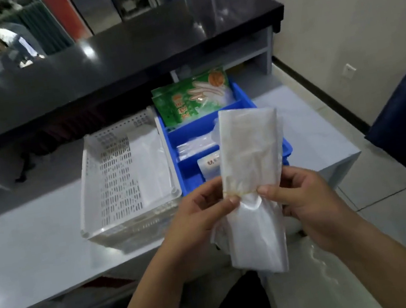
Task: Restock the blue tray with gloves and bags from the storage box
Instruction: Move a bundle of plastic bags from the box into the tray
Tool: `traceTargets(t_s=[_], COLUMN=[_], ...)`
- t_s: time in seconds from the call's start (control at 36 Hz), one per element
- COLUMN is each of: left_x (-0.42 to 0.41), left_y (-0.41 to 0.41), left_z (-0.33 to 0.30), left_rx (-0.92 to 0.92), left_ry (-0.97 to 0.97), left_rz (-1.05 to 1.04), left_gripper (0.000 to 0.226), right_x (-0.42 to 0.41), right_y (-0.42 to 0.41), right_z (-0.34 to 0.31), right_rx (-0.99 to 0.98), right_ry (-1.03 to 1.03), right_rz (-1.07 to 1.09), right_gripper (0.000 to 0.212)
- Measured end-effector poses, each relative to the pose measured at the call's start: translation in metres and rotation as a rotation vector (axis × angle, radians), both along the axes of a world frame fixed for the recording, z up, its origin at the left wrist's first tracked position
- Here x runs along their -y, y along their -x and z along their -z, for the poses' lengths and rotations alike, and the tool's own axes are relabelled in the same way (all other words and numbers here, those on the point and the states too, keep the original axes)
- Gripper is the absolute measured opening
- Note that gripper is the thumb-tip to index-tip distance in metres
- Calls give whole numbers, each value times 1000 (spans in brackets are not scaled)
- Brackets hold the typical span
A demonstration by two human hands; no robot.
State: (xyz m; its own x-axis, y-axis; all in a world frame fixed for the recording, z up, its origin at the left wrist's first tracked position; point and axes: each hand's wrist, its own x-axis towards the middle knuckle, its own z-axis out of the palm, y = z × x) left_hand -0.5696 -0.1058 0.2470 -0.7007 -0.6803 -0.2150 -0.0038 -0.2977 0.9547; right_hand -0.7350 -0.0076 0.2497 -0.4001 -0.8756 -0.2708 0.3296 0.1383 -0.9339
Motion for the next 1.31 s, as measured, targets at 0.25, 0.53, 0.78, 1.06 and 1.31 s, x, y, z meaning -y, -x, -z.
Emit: traceTargets(t_s=[0.25,0.53,0.78,1.06,1.31], left_x=[116,231,238,213,201], left_y=[59,117,151,144,106], left_z=[5,63,91,68,41], left_rx=[271,979,1210,1176,846], left_ry=[263,715,627,564,518], left_rz=[-99,432,563,516,163], left_gripper=[22,57,62,65,40], right_x=[80,178,277,328,360], right_y=[95,145,113,97,124], right_z=[-26,-52,-10,62,47], right_rx=[-203,-993,-1651,-1715,-1288], right_ry=[-40,-147,-117,-184,-262], right_rz=[59,-14,-449,-891,-1235], right_gripper=[27,21,33,8,17])
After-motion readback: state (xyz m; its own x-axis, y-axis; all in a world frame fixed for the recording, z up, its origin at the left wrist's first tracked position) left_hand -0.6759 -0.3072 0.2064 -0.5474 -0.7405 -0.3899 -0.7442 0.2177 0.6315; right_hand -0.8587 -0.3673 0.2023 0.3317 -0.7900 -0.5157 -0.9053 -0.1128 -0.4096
